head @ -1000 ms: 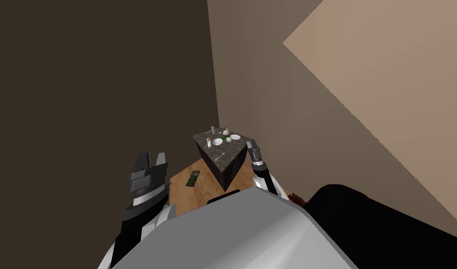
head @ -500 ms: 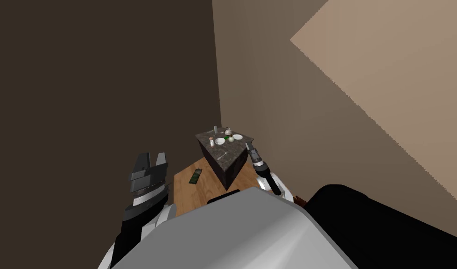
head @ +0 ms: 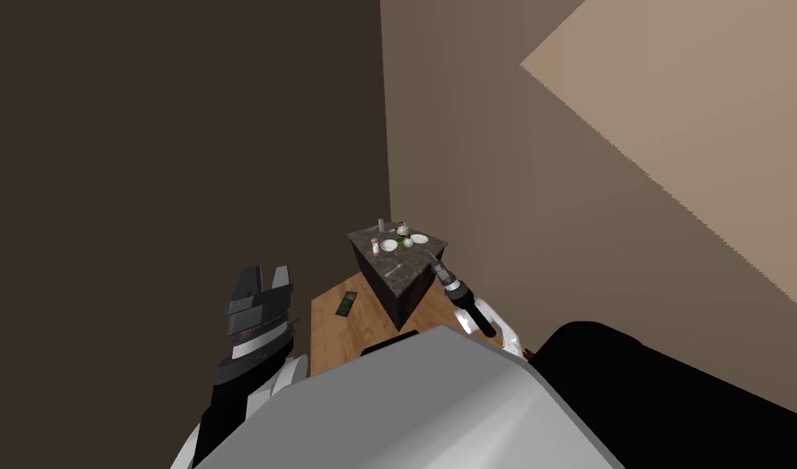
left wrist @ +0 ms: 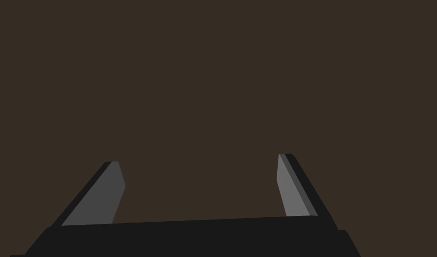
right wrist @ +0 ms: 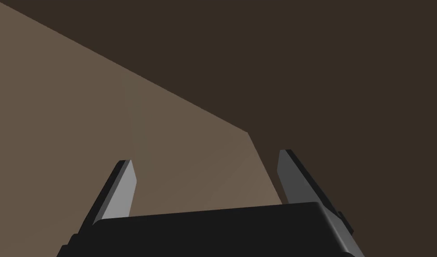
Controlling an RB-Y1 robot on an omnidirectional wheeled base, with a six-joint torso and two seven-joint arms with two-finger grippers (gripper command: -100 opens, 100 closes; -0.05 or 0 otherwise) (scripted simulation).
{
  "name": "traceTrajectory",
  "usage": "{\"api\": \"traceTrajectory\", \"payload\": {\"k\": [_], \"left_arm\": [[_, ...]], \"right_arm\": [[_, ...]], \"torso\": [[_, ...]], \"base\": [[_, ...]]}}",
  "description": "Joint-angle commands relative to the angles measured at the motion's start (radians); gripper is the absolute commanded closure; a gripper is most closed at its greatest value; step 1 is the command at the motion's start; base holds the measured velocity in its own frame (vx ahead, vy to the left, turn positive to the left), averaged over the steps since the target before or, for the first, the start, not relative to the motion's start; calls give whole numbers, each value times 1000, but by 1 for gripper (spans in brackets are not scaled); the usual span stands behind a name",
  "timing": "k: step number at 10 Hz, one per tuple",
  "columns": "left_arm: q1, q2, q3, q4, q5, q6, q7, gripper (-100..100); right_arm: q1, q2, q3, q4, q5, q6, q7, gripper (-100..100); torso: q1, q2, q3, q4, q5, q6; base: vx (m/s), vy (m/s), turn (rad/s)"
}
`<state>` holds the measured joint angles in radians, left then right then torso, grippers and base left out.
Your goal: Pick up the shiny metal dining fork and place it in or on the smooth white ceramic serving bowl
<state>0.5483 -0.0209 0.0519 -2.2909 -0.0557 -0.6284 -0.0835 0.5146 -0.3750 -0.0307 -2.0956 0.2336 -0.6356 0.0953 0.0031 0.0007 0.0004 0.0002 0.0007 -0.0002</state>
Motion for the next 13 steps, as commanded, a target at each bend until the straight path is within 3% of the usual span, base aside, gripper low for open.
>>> {"api": "traceTrajectory", "payload": {"k": [1, 5, 10, 13], "left_arm": [[0, 0, 0, 0, 0, 0, 0, 0], [0, 0, 0, 0, 0, 0, 0, 0], [0, 0, 0, 0, 0, 0, 0, 0], [0, 0, 0, 0, 0, 0, 0, 0]], "right_arm": [[-1, -33, -3, 16, 16, -6, 10, -100], [-7, -158, -13, 72, 109, -8, 56, -100], [-15, -269, -15, 118, 181, -10, 91, -100], [-25, -358, -11, 168, 259, -12, 128, -100]], "torso": [[0, 0, 0, 0, 0, 0], [0, 0, 0, 0, 0, 0], [0, 1, 0, 0, 0, 0], [0, 0, 0, 0, 0, 1]], "base": [[-8, 42, 52], [-12, 59, 106], [-14, 50, 91], [-5, 63, 111]]}}
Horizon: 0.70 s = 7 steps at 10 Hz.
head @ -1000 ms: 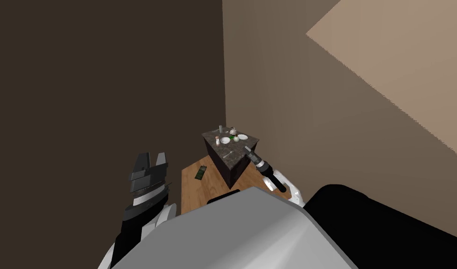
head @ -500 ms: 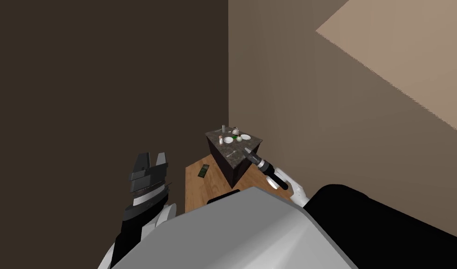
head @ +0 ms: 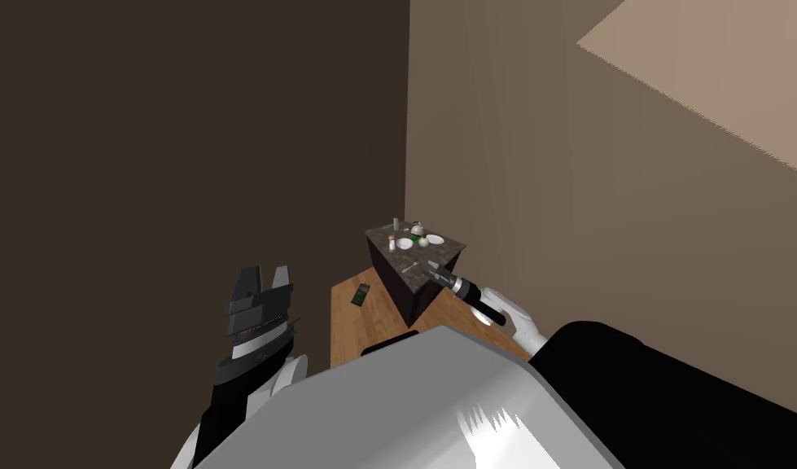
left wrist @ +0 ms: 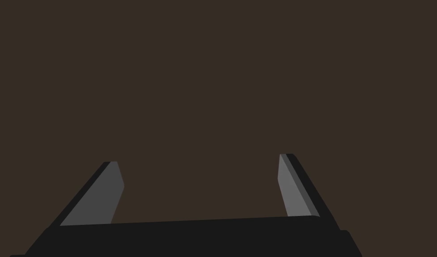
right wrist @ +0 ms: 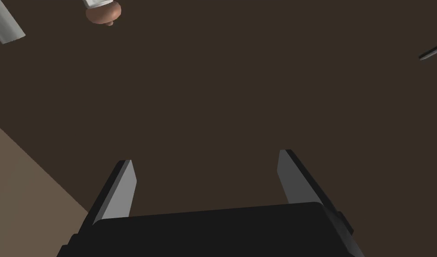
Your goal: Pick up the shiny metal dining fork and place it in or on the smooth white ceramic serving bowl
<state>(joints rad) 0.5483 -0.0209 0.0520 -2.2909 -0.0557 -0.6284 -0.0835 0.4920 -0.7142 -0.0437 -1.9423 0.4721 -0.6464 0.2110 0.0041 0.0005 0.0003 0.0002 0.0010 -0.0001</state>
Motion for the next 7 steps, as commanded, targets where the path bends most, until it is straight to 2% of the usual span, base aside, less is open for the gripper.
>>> {"api": "traceTrajectory", "payload": {"k": [1, 2, 3, 4, 5, 6, 7], "left_arm": [[0, 0, 0, 0, 0, 0, 0, 0], [0, 0, 0, 0, 0, 0, 0, 0], [0, 0, 0, 0, 0, 0, 0, 0], [0, 0, 0, 0, 0, 0, 0, 0], [0, 0, 0, 0, 0, 0, 0, 0], [0, 0, 0, 0, 0, 0, 0, 0], [0, 0, 0, 0, 0, 0, 0, 0]], "right_arm": [[-2, -34, 2, 15, 20, -1, 12, -100], [-8, -73, 8, 41, 60, -3, 30, -100], [-8, -88, 8, 41, 60, -3, 30, -100], [-15, -127, 15, 67, 100, -4, 49, -100], [-15, -143, 15, 67, 100, -4, 49, -100], [-22, -180, 25, 94, 141, -6, 67, -100], [-22, -199, 25, 94, 141, -6, 67, -100]], "torso": [[0, 0, 0, 0, 0, 0], [-1, 0, 0, 0, 0, 1], [0, 0, 0, 0, 0, 0], [-1, 0, 0, 0, 0, 0], [0, -1, -1, 0, 0, 0], [-1, -1, -1, 0, 0, 1], [-1, -1, -1, 0, 0, 0]], "base": [[-3, 58, 71], [-3, 70, 112], [1, 57, 94], [14, 62, 157], [12, 49, 67], [11, 57, 152], [17, 45, 74]]}}
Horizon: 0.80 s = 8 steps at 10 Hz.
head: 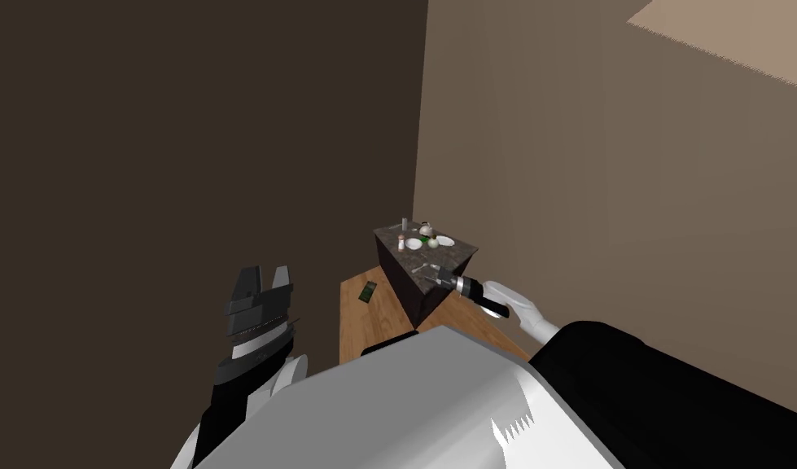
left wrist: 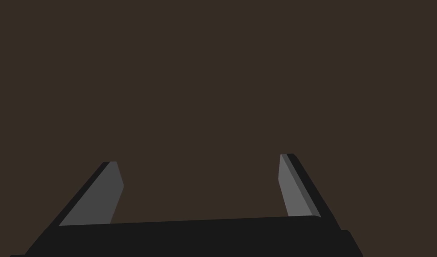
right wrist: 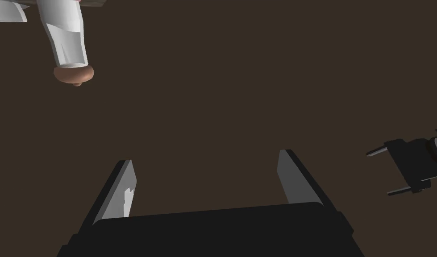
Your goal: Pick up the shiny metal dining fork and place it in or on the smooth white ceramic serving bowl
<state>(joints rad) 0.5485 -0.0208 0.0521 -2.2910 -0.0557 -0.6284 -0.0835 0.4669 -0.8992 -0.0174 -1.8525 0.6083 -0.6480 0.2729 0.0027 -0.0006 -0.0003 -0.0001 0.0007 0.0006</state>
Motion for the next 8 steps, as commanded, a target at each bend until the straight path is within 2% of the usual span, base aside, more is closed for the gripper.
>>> {"api": "traceTrajectory", "payload": {"k": [1, 2, 3, 4, 5, 6, 7, 8], "left_arm": [[0, 0, 0, 0, 0, 0, 0, 0], [0, 0, 0, 0, 0, 0, 0, 0], [0, 0, 0, 0, 0, 0, 0, 0], [0, 0, 0, 0, 0, 0, 0, 0], [0, 0, 0, 0, 0, 0, 0, 0], [0, 0, 0, 0, 0, 0, 0, 0], [0, 0, 0, 0, 0, 0, 0, 0], [0, 0, 0, 0, 0, 0, 0, 0]], "right_arm": [[-4, -50, 10, 31, 45, -7, 24, -100], [-4, -69, 10, 31, 45, -7, 24, -100], [-11, -106, 23, 58, 86, -9, 42, -100], [-11, -123, 23, 58, 86, -9, 42, -100], [-17, -161, 37, 84, 125, -11, 59, -100], [-17, -175, 37, 84, 125, -11, 59, -100], [-24, -212, 53, 110, 164, -14, 76, -100], [-24, -225, 53, 110, 164, -14, 76, -100]], "torso": [[0, 0, 0, 0, 0, 0], [0, -1, 0, 0, 0, -1], [0, -1, 0, 0, 0, 0], [1, -1, 0, 0, 0, -1], [0, 0, 0, 0, 0, 0], [0, -1, -1, 0, 0, 0], [0, -1, 0, 0, 0, 0], [0, -1, -1, 0, 0, -1]], "base": [[32, 57, 141], [24, 46, 75], [24, 61, 154], [25, 45, 65], [38, 50, 136], [29, 36, 66], [34, 51, 143], [33, 40, 73]]}}
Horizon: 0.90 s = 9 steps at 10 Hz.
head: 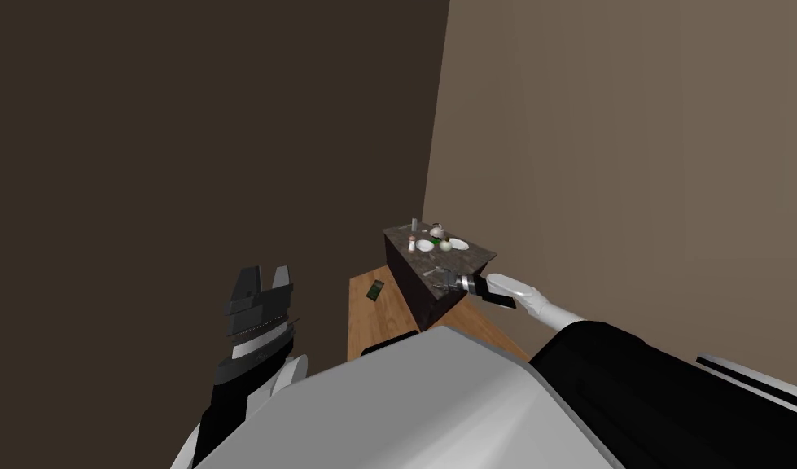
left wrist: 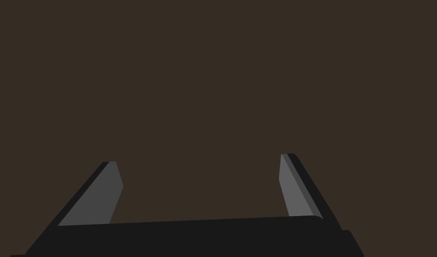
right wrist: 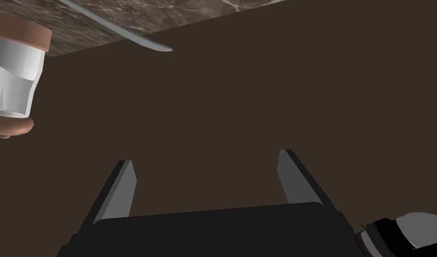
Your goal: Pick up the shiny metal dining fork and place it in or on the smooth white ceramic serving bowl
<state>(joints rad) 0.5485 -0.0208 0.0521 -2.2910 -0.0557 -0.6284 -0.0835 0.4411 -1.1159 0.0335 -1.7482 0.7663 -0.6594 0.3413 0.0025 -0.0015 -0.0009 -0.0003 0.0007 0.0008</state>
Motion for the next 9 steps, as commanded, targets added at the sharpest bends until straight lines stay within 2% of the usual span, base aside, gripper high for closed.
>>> {"api": "traceTrajectory", "payload": {"k": [1, 2, 3, 5, 6, 9], "left_arm": [[0, 0, 0, 0, 0, 0, 0, 0], [0, 0, 0, 0, 0, 0, 0, 0], [0, 0, 0, 0, 0, 0, 0, 0], [0, 0, 0, 0, 0, 0, 0, 0], [0, 0, 0, 0, 0, 0, 0, 0], [0, 0, 0, 0, 0, 0, 0, 0]], "right_arm": [[-5, -50, 18, 31, 42, -5, 23, -100], [-11, -79, 34, 56, 73, -7, 38, -100], [-11, -98, 34, 56, 77, -7, 38, -100], [-23, -162, 67, 101, 140, -12, 64, -100], [-23, -175, 67, 101, 140, -12, 64, -100], [-37, -270, 113, 156, 219, -19, 97, -100]], "torso": [[0, 0, 0, 0, 0, 0], [0, 0, 0, 0, 0, 0], [1, -1, 0, 0, 0, 0], [0, -2, -1, 0, 0, 0], [1, -2, -1, -1, 0, 0], [0, -1, -1, 0, 0, 0]], "base": [[32, 51, 134], [53, 53, 194], [55, 38, 48], [64, 46, 130], [49, 35, 64], [55, 39, 129]]}}
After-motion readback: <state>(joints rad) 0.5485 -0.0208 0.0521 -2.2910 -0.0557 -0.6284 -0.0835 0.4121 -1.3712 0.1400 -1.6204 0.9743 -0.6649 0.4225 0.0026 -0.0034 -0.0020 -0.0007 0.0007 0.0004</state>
